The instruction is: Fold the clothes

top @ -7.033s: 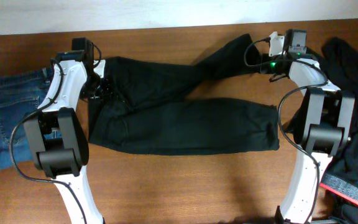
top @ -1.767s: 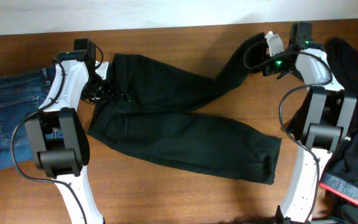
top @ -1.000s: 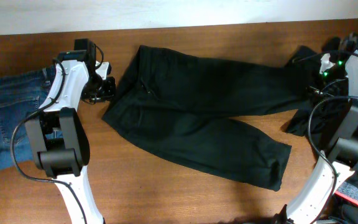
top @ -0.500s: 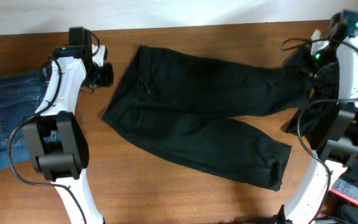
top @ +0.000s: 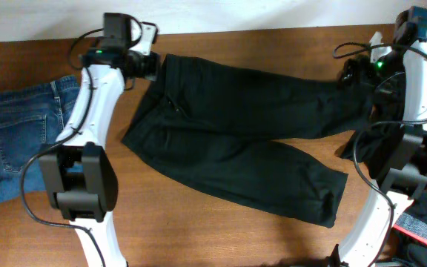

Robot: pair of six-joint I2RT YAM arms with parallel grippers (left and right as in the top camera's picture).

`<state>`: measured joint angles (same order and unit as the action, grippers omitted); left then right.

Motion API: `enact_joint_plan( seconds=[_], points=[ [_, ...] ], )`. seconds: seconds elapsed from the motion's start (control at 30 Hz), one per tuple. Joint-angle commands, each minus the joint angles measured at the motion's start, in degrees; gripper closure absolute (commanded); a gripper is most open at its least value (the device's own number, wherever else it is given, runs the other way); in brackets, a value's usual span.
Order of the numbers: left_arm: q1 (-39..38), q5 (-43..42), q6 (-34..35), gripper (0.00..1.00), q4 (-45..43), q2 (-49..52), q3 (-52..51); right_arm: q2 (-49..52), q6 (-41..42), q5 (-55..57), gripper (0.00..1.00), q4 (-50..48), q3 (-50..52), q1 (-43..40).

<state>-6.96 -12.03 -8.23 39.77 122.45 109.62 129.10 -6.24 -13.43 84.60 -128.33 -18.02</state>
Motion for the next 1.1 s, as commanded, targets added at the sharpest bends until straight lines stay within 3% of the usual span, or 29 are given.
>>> enact_joint_plan(
  seconds=[0.0,0.23,0.67,0.93,1.07],
  points=[
    [-1.6,-1.1,-2.4,0.80,-1.7,0.8,0.6,-0.9,1.9,0.6,0.02,-0.5,2.4,0.5],
    [-4.2,-1.1,-4.0,0.83,-4.8,6.9,0.6,-0.9,2.7,1.7,0.16,-0.2,4.8,0.4],
    [-3.7,-0.2,-5.6,0.83,-6.7,14.3,0.6,-0.9,2.7,1.6,0.15,1.1,4.8,0.7],
    [-3.3,0.0,-5.6,0.83,-3.5,18.3,0.5,-0.9,2.7,1.7,0.15,1.5,4.8,2.2],
    [-1.5,5.7,-2.2,0.83,-1.8,18.8,0.5,-0.9,2.6,1.7,0.15,1.6,4.8,2.8]
  ],
)
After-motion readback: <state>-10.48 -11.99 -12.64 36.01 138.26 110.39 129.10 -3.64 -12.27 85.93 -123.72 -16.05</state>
